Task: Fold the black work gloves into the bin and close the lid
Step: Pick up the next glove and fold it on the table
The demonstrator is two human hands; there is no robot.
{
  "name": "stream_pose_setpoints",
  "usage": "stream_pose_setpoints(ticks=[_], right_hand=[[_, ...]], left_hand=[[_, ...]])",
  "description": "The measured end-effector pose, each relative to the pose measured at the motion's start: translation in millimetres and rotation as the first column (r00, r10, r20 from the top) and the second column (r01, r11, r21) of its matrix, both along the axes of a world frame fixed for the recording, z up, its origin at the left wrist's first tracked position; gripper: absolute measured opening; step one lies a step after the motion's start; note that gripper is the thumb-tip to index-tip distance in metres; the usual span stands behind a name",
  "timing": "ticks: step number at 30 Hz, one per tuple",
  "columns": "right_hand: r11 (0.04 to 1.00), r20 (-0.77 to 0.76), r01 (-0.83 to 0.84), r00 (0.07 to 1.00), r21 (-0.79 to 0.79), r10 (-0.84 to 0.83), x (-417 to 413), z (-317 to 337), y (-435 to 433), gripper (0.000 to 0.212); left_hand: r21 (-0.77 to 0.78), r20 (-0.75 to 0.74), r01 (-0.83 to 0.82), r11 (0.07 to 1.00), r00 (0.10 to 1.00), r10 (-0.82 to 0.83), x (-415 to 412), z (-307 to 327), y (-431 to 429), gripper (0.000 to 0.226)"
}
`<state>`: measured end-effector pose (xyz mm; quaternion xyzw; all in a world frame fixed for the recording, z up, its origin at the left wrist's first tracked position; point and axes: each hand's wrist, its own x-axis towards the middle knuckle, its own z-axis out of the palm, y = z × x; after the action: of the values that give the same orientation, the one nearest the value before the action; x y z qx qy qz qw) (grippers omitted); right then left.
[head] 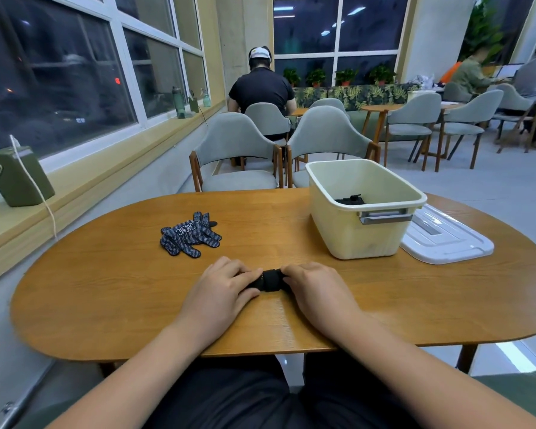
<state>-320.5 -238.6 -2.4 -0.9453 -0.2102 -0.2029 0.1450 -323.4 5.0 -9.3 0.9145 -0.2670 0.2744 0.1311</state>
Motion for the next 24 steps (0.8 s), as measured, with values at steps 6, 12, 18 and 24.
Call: stream_pose_setpoints(ticks=[6, 12, 18, 24], right_hand=[[1.0, -0.011, -0.021, 1.0, 0.023, 0.021, 4.0, -2.5, 5.5, 0.018], [0.999, -0.036, -0.021, 0.999, 0.039, 0.023, 4.8, -2.2, 10.4, 0.037], [0.99, -0.114, -0.026, 0.993, 0.136, 0.041, 3.4, 6.6, 7.1, 0.065], [0.991, -0.082, -0.07, 0.993, 0.116, 0.079, 6.7, 7.8, 4.4, 0.031]], left_hand=[[-0.009, -0.023, -0.005, 1.0, 1.0, 0.005, 9.6, -2.4, -0.5, 0.046], [0.03, 0.011, -0.002, 1.0, 1.0, 0.002, 7.2, -2.1, -4.2, 0.058], [-0.068, -0.066, 0.017, 0.998, 0.998, -0.021, 10.7, -1.4, -0.5, 0.038], [-0.071, -0.118, 0.014, 0.997, 0.993, -0.023, 9.4, 1.5, 0.4, 0.045]])
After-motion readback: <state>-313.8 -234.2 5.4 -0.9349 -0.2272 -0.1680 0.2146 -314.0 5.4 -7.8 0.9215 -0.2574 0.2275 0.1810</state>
